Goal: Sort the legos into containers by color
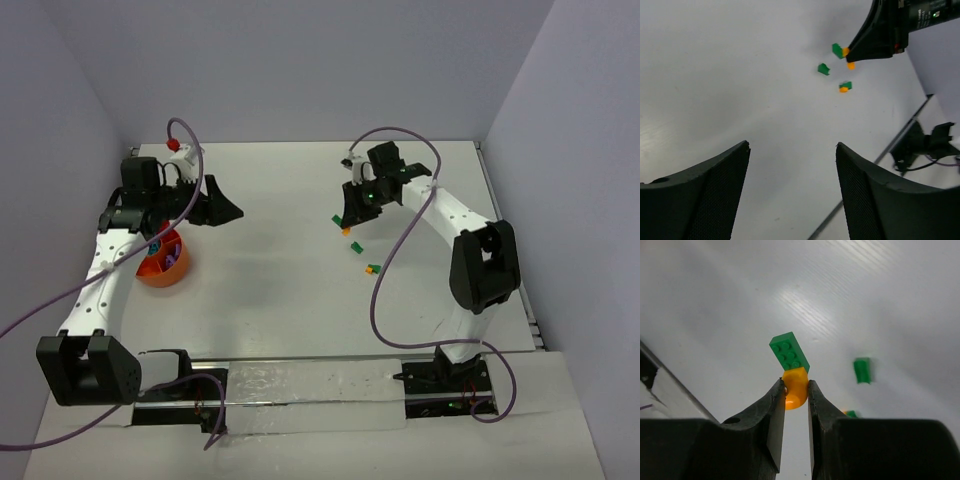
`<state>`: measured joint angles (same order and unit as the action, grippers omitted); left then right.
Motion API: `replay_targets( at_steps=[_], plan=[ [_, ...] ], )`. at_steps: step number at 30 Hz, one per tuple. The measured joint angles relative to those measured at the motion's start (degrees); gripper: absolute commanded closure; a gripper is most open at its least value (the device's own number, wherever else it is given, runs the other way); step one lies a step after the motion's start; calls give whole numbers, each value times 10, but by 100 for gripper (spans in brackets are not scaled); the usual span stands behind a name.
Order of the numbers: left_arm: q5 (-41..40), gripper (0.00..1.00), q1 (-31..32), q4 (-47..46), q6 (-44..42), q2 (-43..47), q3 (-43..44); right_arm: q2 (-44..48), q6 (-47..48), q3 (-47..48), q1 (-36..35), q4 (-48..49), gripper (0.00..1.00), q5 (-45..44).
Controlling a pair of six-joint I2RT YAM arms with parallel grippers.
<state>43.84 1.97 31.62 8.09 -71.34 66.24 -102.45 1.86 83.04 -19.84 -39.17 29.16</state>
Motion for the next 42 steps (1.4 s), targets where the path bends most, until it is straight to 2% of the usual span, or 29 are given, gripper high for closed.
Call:
replay_targets(
  at_steps=[5,9,12,25,35,42],
  plan=[
    [5,19,47,-27,97,-34,-23,0,-10,29,-74,17,100,32],
    [-23,21,102,-39,127,-49,-23,0,-27,50,-133,36,100,48],
    [-35,24,116,-47,140,-56,-23,0,-39,59,-159,43,100,54],
    [-29,41,119,-62,177,-98,-23,0,-53,70,-181,55,100,32],
    [-21,44,124,-71,186,-103,-23,0,-50,80,-200,55,100,8],
    [-16,53,132,-73,187,-111,-23,0,-50,83,-202,55,100,2]
  ],
)
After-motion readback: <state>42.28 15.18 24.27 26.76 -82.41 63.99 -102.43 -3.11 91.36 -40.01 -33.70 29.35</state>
